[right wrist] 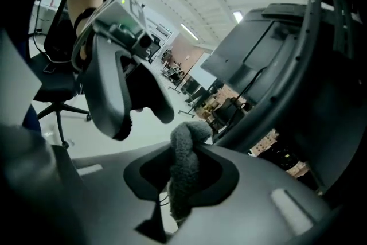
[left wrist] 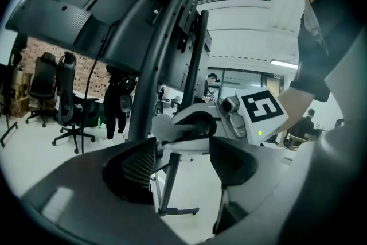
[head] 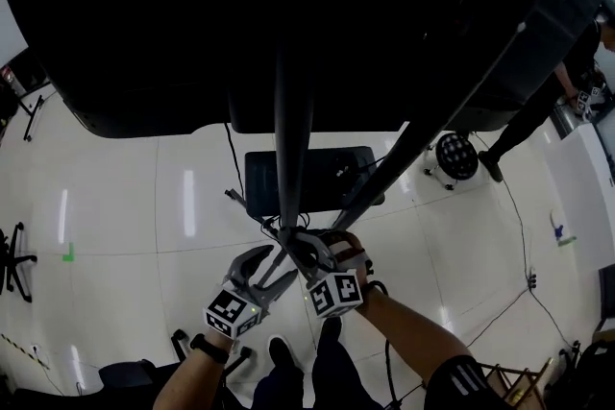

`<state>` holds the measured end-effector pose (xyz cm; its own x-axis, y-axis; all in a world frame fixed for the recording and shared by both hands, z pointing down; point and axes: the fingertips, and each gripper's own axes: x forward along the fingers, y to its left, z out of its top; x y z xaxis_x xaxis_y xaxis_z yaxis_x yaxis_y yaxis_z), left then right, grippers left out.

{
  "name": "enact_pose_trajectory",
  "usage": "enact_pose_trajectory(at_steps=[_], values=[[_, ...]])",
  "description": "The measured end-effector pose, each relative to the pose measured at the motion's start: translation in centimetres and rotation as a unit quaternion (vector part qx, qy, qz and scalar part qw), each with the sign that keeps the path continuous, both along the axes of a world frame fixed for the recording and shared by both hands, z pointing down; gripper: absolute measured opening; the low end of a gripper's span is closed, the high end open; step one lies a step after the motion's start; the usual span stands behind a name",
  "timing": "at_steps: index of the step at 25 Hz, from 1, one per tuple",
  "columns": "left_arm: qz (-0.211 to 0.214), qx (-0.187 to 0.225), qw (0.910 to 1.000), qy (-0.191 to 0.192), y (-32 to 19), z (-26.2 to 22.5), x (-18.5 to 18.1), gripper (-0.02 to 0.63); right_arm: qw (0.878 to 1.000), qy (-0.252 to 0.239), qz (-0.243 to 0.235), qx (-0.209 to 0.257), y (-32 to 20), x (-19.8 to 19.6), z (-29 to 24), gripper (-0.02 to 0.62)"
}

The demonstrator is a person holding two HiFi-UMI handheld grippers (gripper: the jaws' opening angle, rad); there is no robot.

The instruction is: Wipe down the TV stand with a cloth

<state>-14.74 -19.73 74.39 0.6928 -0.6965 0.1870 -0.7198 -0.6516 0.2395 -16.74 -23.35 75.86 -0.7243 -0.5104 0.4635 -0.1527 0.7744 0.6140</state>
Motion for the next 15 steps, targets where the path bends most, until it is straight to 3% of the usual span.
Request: enact_pose_trajectory(at_steps=[3,6,9,15], values=[[0.006,0.033,0.9993,-0.015,2.6,-6.2,0.7,0.316,0.999,-0.039,-0.001,-0.003,2.4,0.9,-8.3,0.063],[0.036,0.079,0.9961,-0.017,2.5,-12.8,2.3,0.313,0.997,-0.064,0.013,0.032,1.5,3.0,-16.7,0.063],[0.062,0.117,0.991,-0.017,3.4,-19.6,4.1,0.311,0.995,-0.072,0.021,0.065,1.5,4.8,-24.3,0.063],[0.075,0.192,0.9784,-0.015,4.7,-31.4,6.8,0.311,0.989,-0.079,0.028,0.119,1.8,9.2,-35.8,0.063]])
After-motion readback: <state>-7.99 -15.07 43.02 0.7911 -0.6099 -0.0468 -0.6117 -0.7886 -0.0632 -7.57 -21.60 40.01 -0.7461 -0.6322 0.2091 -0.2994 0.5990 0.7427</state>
